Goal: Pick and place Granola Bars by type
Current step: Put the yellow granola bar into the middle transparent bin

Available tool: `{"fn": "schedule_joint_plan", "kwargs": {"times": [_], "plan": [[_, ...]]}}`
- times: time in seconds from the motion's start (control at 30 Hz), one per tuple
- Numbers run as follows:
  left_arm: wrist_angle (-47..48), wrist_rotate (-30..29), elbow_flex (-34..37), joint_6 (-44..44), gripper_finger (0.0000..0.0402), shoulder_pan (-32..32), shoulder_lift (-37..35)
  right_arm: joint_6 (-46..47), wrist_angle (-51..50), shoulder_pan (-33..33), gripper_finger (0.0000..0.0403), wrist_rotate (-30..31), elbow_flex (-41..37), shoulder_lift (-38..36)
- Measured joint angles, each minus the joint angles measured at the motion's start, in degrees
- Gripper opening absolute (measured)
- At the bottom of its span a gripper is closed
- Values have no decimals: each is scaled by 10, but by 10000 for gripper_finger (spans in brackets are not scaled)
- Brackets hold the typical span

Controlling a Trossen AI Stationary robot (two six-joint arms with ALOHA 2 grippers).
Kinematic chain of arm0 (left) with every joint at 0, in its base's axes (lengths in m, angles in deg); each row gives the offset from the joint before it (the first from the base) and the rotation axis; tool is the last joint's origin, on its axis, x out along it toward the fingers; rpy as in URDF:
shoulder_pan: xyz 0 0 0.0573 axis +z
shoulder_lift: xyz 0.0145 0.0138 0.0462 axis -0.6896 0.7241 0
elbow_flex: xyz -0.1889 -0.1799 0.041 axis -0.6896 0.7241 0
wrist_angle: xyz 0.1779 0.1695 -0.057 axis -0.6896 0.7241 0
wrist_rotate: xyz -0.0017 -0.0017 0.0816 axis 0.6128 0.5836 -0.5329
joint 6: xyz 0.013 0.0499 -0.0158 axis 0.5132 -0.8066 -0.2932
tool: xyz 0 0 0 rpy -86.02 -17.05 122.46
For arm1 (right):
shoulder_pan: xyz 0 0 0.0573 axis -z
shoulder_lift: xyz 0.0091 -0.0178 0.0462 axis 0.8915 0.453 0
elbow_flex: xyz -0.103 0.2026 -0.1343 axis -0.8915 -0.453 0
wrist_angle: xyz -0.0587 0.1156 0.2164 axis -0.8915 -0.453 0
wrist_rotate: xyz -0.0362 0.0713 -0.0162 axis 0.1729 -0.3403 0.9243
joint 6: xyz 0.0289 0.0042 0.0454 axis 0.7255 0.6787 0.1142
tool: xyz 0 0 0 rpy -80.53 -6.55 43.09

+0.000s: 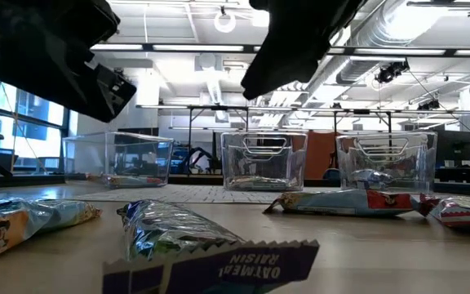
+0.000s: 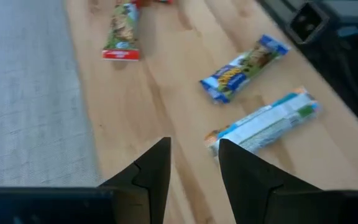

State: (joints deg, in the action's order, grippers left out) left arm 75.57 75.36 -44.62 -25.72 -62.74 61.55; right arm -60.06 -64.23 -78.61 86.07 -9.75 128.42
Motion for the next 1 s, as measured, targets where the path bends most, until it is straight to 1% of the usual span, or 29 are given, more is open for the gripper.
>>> {"fn": "schedule_joint_plan", "kwargs": {"times": [0.07, 0.2, 0.27, 0.3, 0.37, 0.5, 0.6, 0.7, 0.83, 0.93, 1.0], "plan": [[-7, 11, 0, 17, 131, 0, 0, -11, -14, 0, 131, 22, 7, 4], [-12, 14, 0, 101, 131, 0, 11, -15, -14, 0, 131, 63, 8, 3], [-14, 20, 0, 104, 131, -6, 24, -15, -15, 0, 131, 66, 8, 3], [-21, 24, 0, 85, 131, -11, 34, -15, -16, 1, 131, 66, 8, 3], [-31, 26, 0, 16, 131, -25, 56, -15, -21, 2, 131, 64, 8, 3], [-100, 31, 0, -133, 131, -52, 97, -15, -22, 2, 131, 61, 8, 3], [-155, 45, -1, -196, 131, -66, 120, -15, -32, 2, 131, 59, 8, 3], [-168, 72, -23, -205, 131, -73, 139, -15, -37, 2, 131, 60, 8, 3], [-160, 102, -63, -205, 131, -75, 174, -15, -39, 2, 131, 61, 8, 3], [-148, 102, -99, -195, 131, -75, 204, -15, -40, 2, 131, 60, 8, 3], [-118, 85, -119, -171, 131, -75, 220, -12, -40, 2, 131, 56, 8, 3]]}}
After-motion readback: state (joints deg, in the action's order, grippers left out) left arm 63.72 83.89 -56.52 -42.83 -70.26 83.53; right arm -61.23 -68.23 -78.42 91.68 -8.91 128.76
